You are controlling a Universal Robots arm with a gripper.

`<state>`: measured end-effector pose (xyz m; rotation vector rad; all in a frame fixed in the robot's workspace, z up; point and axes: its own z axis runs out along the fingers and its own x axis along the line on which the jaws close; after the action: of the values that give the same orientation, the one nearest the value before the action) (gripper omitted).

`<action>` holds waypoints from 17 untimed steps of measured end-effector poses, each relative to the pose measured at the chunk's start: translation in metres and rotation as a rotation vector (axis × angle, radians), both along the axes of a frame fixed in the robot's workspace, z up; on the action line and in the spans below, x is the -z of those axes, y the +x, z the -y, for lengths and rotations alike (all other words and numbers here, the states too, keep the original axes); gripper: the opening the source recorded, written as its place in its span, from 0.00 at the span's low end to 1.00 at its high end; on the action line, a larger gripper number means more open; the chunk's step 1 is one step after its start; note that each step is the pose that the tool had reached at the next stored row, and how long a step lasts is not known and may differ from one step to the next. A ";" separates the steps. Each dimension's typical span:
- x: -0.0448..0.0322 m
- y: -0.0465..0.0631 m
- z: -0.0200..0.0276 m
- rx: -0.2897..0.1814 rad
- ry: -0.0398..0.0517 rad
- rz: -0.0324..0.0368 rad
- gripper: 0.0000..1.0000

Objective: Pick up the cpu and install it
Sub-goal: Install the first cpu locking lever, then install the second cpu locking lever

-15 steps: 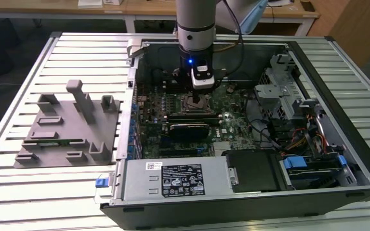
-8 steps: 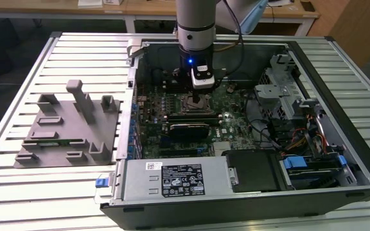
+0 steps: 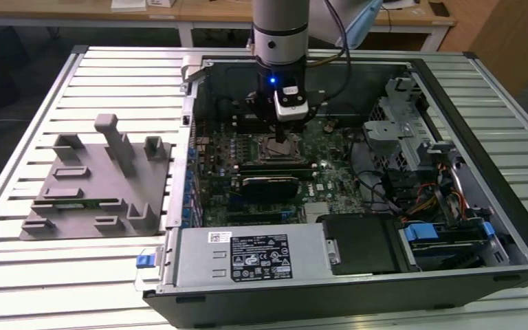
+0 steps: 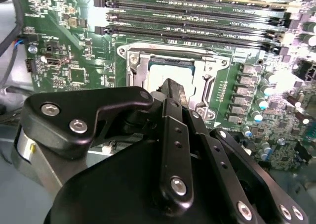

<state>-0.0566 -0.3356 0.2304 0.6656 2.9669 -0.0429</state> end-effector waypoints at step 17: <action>-0.0033 0.003 0.0002 -0.035 0.0001 0.0000 0.11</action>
<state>-0.0534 -0.3358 0.2337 0.6139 2.9776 -0.0401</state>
